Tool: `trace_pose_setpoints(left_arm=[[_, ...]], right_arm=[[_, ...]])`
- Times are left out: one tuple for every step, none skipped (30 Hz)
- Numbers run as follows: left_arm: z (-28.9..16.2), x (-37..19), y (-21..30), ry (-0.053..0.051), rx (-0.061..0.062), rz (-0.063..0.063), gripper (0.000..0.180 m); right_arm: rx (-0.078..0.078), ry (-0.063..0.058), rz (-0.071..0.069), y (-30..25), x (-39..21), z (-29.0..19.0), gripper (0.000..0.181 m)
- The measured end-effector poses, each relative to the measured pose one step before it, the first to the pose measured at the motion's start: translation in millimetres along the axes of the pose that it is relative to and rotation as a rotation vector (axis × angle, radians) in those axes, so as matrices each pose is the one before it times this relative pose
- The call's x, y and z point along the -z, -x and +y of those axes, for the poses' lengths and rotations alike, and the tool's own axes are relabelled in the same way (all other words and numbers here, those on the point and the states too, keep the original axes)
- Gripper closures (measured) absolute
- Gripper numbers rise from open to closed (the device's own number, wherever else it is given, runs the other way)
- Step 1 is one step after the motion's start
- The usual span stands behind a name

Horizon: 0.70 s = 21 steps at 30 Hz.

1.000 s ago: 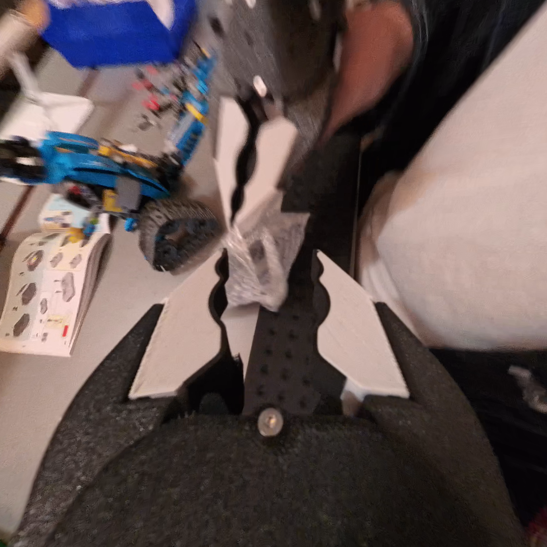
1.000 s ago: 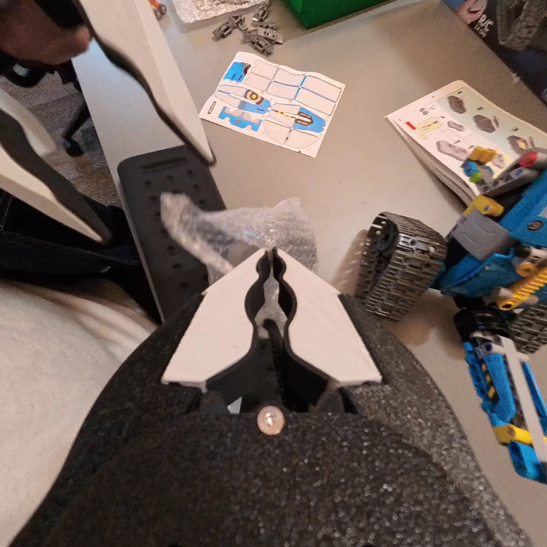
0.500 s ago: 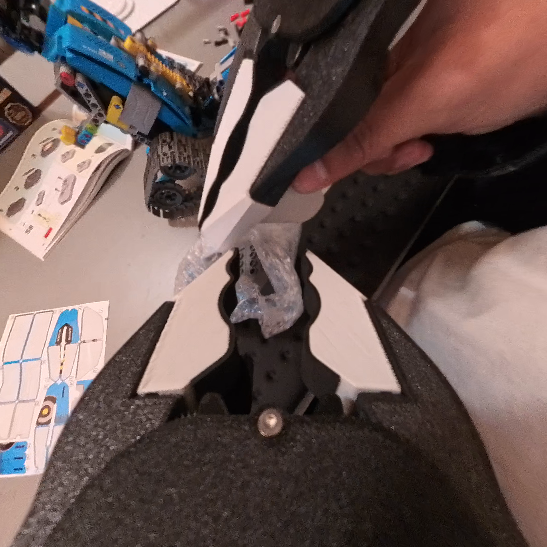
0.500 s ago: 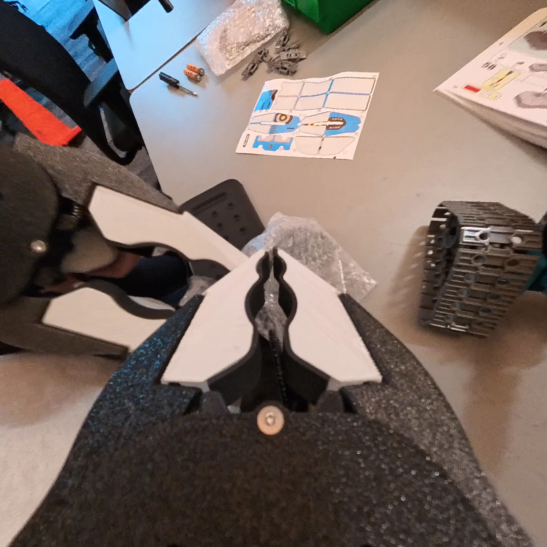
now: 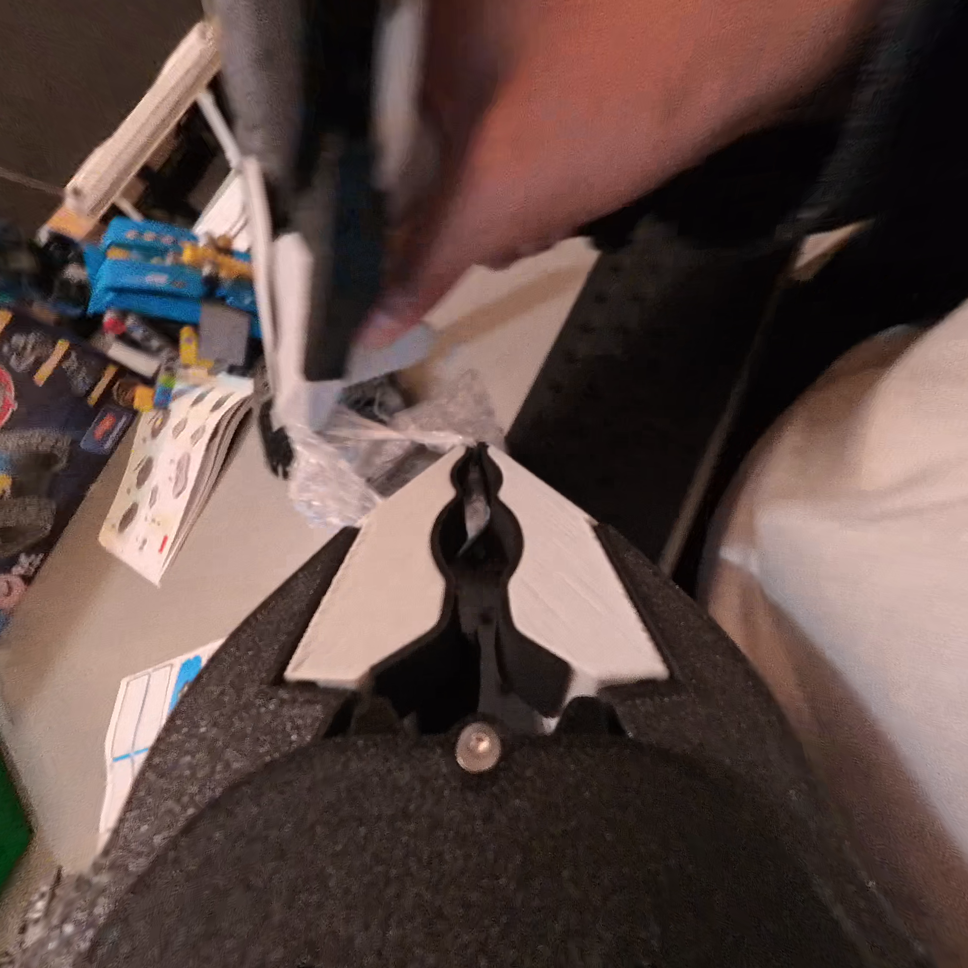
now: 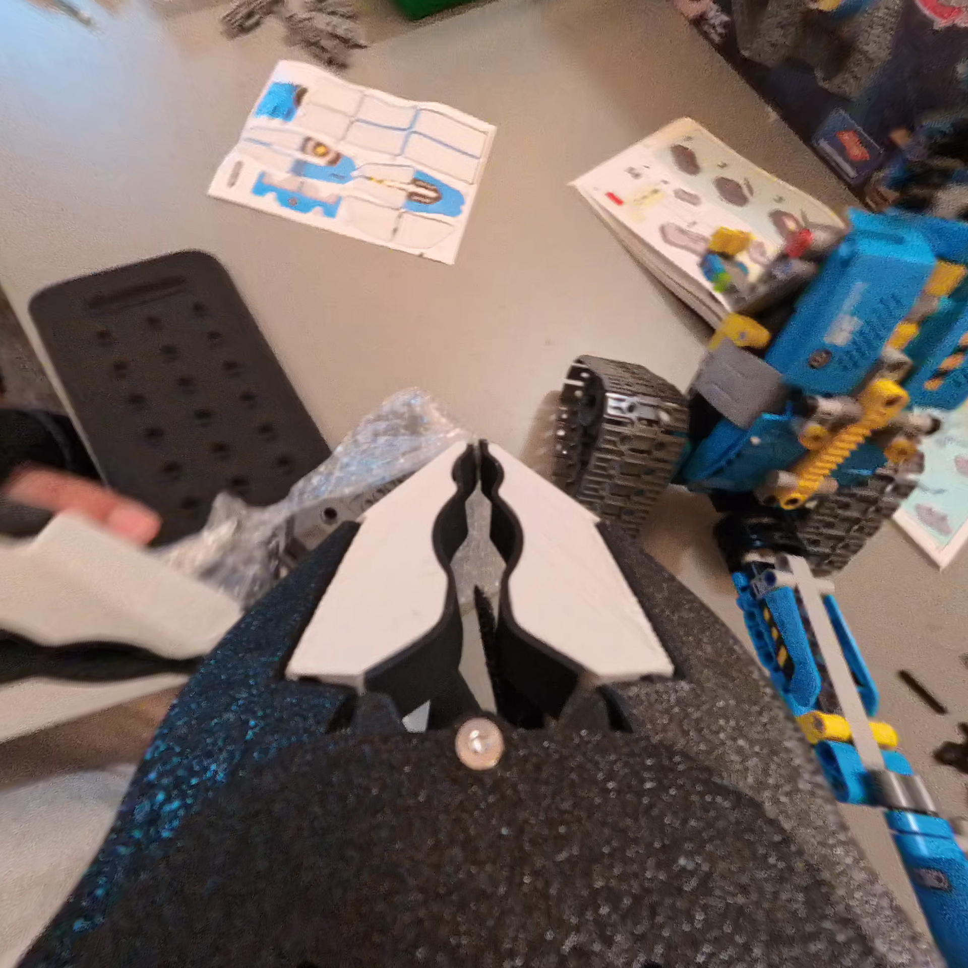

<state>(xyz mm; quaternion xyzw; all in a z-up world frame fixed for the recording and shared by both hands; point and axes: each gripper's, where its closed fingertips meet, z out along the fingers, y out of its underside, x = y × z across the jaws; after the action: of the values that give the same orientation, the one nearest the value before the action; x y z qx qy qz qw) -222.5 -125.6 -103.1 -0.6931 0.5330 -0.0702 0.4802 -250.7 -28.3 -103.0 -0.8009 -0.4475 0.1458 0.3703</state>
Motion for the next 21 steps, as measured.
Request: trace_pose_setpoints(left_arm=[[1.11,0.91,0.89,0.011,-0.0306,-0.0315,0.18],[1.69,1.9,1.59,-0.0013,0.0129,-0.0002,0.18],[0.8,2.15,-0.03,-0.0087,0.0391,0.0268,0.18],[-0.61,2.34,1.2,-0.0129,0.0235,0.0143,0.18],[-0.19,1.47,2.28,-0.0058,0.0182,0.0054,0.18],[3.09,-0.32,4.2,0.0129,0.0154,-0.0072,0.18],[6.04,-1.16,9.2,0.0263,-0.0004,-0.0409,0.18],[5.86,-0.68,11.25,0.0228,-0.008,-0.0534,0.18],[4.33,-0.37,8.26,0.0141,-0.0074,-0.0319,0.18],[2.99,-0.05,6.56,0.0087,-0.0067,-0.0239,0.18],[1.32,0.24,4.3,-0.0007,-0.0032,-0.0133,0.18],[-0.02,0.42,0.11,-0.0099,0.0008,0.0085,0.18],[-0.15,0.3,-1.17,-0.0097,-0.0031,0.0112,0.18],[-0.12,0.06,-0.97,-0.0069,-0.0133,0.0047,0.18],[-1.21,0.63,-2.9,-0.0124,-0.0246,0.0145,0.18],[-1.96,0.93,-3.67,-0.0162,-0.0293,0.022,0.18],[-1.47,1.5,-3.46,-0.0155,-0.0288,0.0299,0.18],[-1.37,3.01,-4.02,-0.0212,-0.0368,0.0448,0.18],[-0.23,4.47,-1.15,-0.0168,-0.0409,0.0386,0.18],[1.24,5.42,0.4,-0.0045,-0.0281,0.0433,0.18],[0.02,6.7,-2.34,-0.0099,-0.0225,0.0681,0.18]], right_arm=[[-0.0607,-0.005,-0.0545,1.88,1.03,-0.64,0.181],[0.0128,-0.0067,-0.0043,2.71,4.53,-3.04,0.181],[0.0563,-0.0032,0.0367,-1.62,5.36,-3.43,0.181],[0.0031,-0.006,-0.0065,-1.52,2.34,-3.35,0.181],[-0.0106,-0.007,-0.0422,2.33,-1.08,-2.79,0.181],[0.0088,0.0167,-0.0309,2.4,-1.78,1.19,0.181],[-0.002,0.0308,-0.0309,1.87,-0.47,2.91,0.181],[-0.0183,0.0173,-0.0539,3.53,1.75,1.58,0.18],[-0.0463,-0.012,-0.0651,5.03,4.18,-1.5,0.175],[-0.0588,-0.0233,-0.0608,5.06,5.11,-1.83,0.16],[-0.0621,-0.0096,-0.0505,3.27,5.08,1.08,0.147],[-0.0502,0.0038,-0.0124,-2.19,4.39,3.29,0.133],[-0.031,0.0058,0.0111,-4.63,3.62,4.34,0.124],[-0.0191,0.0006,0.0057,-2.29,2.13,4.62,0.126],[-0.0059,-0.0009,-0.0216,3.85,-0.68,4.55,0.127],[0.0248,-0.0007,-0.0426,9.15,-2.44,3.35,0.132],[0.074,-0.035,-0.0351,10.64,-0.21,-3.8,0.145],[0.1086,-0.0597,-0.0224,12.22,3.34,-7.49,0.149],[0.149,-0.0162,-0.0536,17.92,4.46,-3.03,0.154],[0.1414,0.0421,-0.0311,12.38,3.22,3.2,0.153],[0.1189,0.0379,-0.0454,12.54,2.27,2.16,0.149]])
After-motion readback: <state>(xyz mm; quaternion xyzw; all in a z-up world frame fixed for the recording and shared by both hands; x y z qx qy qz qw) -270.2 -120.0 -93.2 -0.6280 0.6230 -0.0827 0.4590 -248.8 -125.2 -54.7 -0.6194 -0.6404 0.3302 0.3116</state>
